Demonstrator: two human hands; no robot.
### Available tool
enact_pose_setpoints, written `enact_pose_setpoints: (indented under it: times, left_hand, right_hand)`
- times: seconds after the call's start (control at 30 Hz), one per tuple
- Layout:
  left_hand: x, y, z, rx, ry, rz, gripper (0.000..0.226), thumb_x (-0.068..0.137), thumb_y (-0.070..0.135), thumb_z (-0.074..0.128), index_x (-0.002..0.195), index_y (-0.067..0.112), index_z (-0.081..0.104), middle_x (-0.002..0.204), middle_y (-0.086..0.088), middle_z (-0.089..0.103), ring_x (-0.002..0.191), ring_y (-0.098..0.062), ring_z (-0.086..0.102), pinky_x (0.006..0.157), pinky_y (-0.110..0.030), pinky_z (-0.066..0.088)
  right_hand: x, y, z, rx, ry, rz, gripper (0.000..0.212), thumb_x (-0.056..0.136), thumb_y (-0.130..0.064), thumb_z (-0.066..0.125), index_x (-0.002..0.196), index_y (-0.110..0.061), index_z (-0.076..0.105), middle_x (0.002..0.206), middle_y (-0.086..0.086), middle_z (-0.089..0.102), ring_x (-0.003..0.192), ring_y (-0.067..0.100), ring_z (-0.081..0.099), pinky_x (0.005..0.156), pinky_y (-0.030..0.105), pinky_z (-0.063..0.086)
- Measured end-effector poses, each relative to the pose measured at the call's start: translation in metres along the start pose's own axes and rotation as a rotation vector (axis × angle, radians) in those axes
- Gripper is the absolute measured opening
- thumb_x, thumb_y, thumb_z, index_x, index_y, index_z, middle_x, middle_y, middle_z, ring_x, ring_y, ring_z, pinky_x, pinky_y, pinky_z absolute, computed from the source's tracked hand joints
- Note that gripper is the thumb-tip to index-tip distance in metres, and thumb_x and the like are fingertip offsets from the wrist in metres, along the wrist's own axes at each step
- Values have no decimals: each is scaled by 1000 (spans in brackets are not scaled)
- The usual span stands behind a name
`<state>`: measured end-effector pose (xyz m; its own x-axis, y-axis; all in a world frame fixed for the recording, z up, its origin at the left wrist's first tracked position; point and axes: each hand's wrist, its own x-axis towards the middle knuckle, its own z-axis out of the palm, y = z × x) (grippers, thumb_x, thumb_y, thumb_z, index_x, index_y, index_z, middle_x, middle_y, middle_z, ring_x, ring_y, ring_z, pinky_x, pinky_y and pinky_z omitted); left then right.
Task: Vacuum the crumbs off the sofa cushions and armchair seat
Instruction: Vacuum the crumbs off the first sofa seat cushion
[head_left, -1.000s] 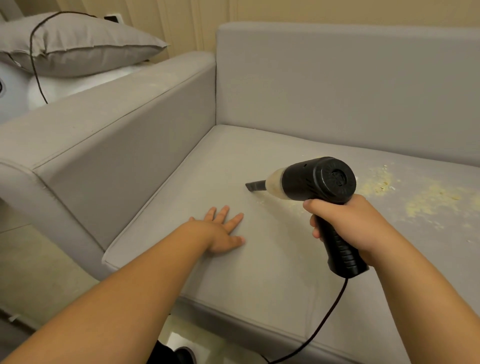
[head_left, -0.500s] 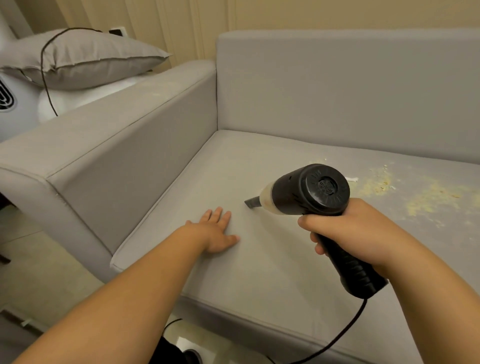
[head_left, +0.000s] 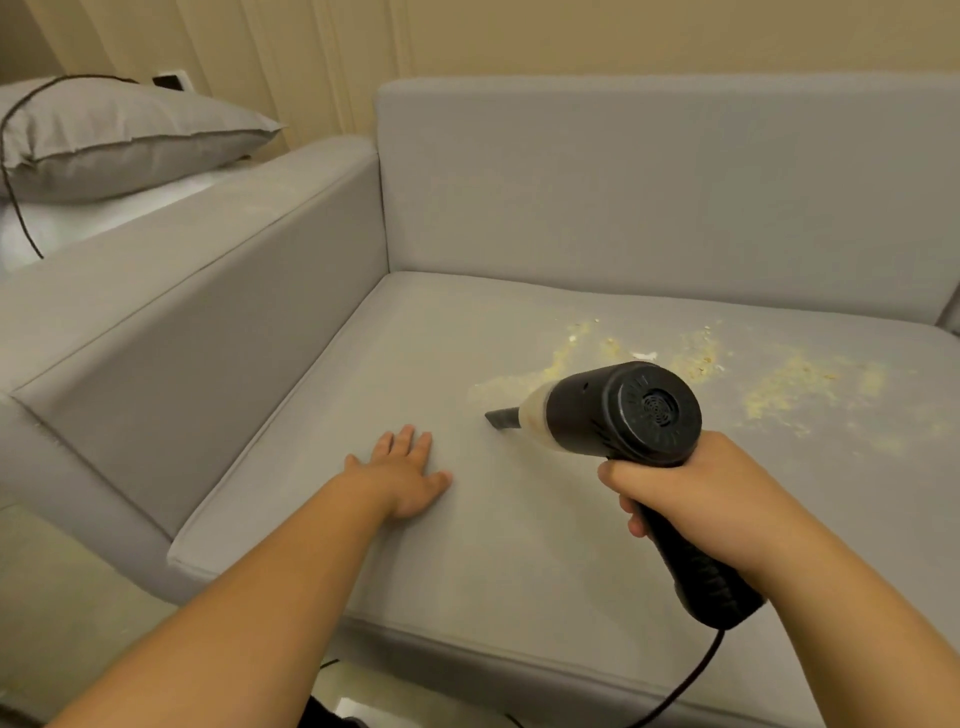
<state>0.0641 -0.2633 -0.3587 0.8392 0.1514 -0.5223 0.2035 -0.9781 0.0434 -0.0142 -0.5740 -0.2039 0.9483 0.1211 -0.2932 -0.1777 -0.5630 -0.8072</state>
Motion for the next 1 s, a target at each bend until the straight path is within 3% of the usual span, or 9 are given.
enact_pose_setpoints:
  times: [0.2, 0.43, 0.77, 1.0]
  left_hand:
    - [1, 26, -3, 9, -17, 32, 81, 101, 72, 25, 163, 38, -13, 170, 11, -24, 159, -21, -15, 122, -69, 6]
    - [6, 16, -2, 38, 15, 41, 79, 102, 71, 24, 163, 39, -15, 170, 11, -23, 159, -21, -14, 122, -68, 5]
    - [9, 8, -1, 30, 30, 52, 78, 102, 70, 24, 163, 39, -13, 171, 12, -21, 159, -20, -14, 122, -68, 6]
    - [6, 7, 0, 11, 22, 54, 79, 102, 70, 25, 164, 38, -11, 171, 11, -21, 159, -19, -14, 123, -67, 5]
  right_hand:
    - [12, 5, -2, 39, 135, 10, 19, 86, -25, 75, 85, -6, 73, 74, 10, 76, 55, 9, 71, 68, 35, 53]
    - [34, 2, -5, 222, 260, 6, 15, 85, -23, 77, 93, -10, 73, 82, 11, 77, 65, 19, 77, 74, 41, 61]
    - [43, 9, 10, 242, 203, 27, 13, 86, -22, 78, 95, -12, 74, 86, 15, 78, 60, 16, 74, 69, 37, 59]
    - [46, 11, 12, 233, 186, 19, 16, 86, -23, 78, 95, -11, 74, 83, 13, 77, 62, 18, 75, 76, 45, 62]
